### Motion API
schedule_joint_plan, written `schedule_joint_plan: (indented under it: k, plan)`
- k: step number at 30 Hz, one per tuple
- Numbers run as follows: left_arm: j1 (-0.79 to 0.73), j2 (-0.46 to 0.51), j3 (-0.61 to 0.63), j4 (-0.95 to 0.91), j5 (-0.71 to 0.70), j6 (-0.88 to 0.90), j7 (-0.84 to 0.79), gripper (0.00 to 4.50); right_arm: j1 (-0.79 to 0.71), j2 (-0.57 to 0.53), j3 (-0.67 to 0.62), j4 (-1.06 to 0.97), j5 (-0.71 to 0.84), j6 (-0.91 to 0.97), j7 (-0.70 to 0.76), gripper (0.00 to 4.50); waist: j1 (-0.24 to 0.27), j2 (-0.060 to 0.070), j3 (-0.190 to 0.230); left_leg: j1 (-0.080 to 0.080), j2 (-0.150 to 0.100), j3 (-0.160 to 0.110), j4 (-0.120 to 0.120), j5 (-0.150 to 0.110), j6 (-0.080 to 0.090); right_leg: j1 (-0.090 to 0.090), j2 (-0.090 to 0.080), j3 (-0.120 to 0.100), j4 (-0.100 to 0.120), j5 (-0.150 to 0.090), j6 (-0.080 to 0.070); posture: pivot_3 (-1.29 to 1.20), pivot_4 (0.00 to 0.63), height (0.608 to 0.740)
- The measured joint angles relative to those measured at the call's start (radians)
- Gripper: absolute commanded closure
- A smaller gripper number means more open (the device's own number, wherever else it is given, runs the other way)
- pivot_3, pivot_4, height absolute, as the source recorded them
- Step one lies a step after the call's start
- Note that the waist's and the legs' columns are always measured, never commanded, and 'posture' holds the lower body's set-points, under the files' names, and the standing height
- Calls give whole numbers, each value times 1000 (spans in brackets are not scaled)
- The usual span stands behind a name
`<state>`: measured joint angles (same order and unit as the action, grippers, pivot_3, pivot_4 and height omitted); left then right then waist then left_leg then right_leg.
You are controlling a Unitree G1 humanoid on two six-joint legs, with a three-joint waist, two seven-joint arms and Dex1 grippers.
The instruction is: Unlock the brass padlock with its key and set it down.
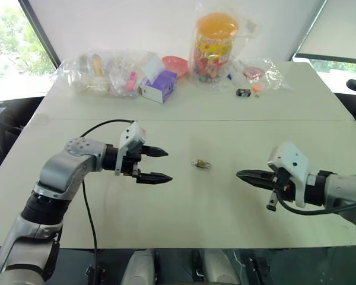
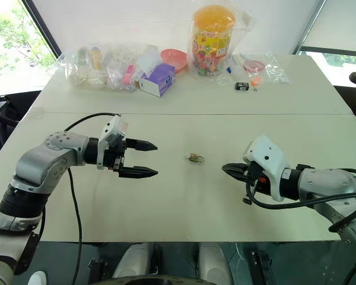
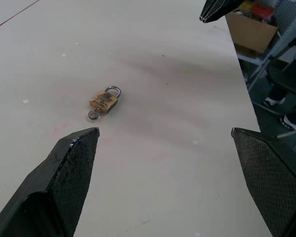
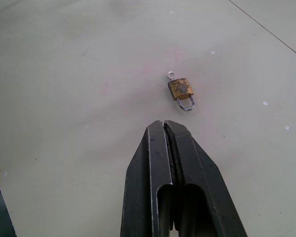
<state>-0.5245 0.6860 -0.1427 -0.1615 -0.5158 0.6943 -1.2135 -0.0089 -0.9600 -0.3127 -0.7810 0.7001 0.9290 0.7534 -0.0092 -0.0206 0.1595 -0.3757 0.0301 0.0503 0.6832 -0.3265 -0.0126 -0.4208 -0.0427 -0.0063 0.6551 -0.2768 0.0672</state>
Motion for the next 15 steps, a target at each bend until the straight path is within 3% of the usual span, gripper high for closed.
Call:
schedule_joint_plan:
  k: [15]
  plan:
    - [-3, 0, 3, 0, -33, 21, 17, 23, 0, -1, 0, 0, -1, -4, -1, 4500, 0, 0, 0, 0, 0, 0, 0, 0, 0, 0, 0, 0, 0, 0, 0, 0, 150, 740]
